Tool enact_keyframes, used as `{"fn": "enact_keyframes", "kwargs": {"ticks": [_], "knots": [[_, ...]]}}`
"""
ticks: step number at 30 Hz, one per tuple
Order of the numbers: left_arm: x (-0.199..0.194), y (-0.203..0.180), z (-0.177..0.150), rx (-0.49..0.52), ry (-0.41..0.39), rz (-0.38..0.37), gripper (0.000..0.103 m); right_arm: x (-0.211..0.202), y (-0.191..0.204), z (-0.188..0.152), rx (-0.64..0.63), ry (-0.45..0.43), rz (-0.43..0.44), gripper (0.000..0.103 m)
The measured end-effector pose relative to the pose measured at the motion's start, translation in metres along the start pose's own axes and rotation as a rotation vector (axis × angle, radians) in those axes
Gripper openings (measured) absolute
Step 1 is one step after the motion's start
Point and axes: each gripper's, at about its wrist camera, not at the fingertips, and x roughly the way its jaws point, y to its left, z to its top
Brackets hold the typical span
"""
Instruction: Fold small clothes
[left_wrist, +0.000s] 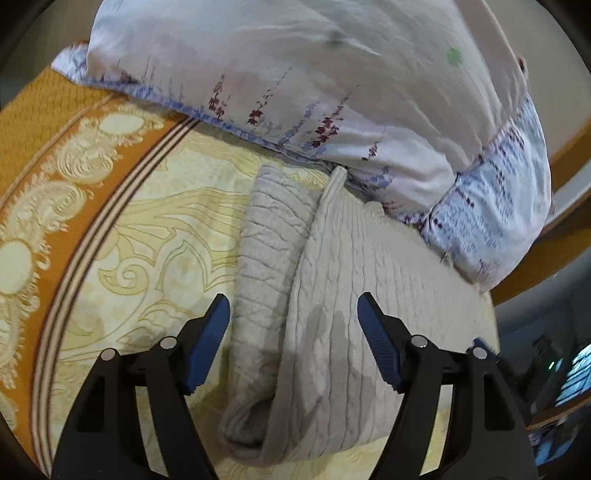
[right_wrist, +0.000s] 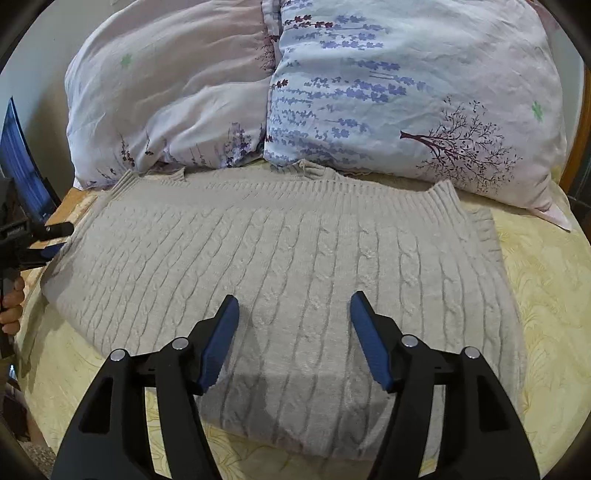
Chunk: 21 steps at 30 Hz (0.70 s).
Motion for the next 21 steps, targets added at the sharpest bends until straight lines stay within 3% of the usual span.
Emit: {"fn": "enact_keyframes", "kwargs": {"ticks": [8, 13, 19, 21], "knots": [[0.003, 0.01, 0.009, -0.13, -0.046, -0.01, 0.071, 0.001, 0.005, -0.001, -0.012, -0.011, -0.001, 0.071], [0.008, 0.011, 0.013, -0.139, -0.035, -0.027, 0.071, 0.002, 0.005, -0.001, -0.009, -0.018, 0.006, 0.073], [0.018, 0.01, 0.01, -0.189, -0.016, -0.089, 0.053, 0.001, 0.004, -0.003, -0.004, -0.026, 0.014, 0.074], [0.019, 0.011, 0.009, -0.215, -0.023, -0.103, 0.053, 0.0, 0.004, -0.003, 0.001, -0.027, 0.019, 0.074]]}}
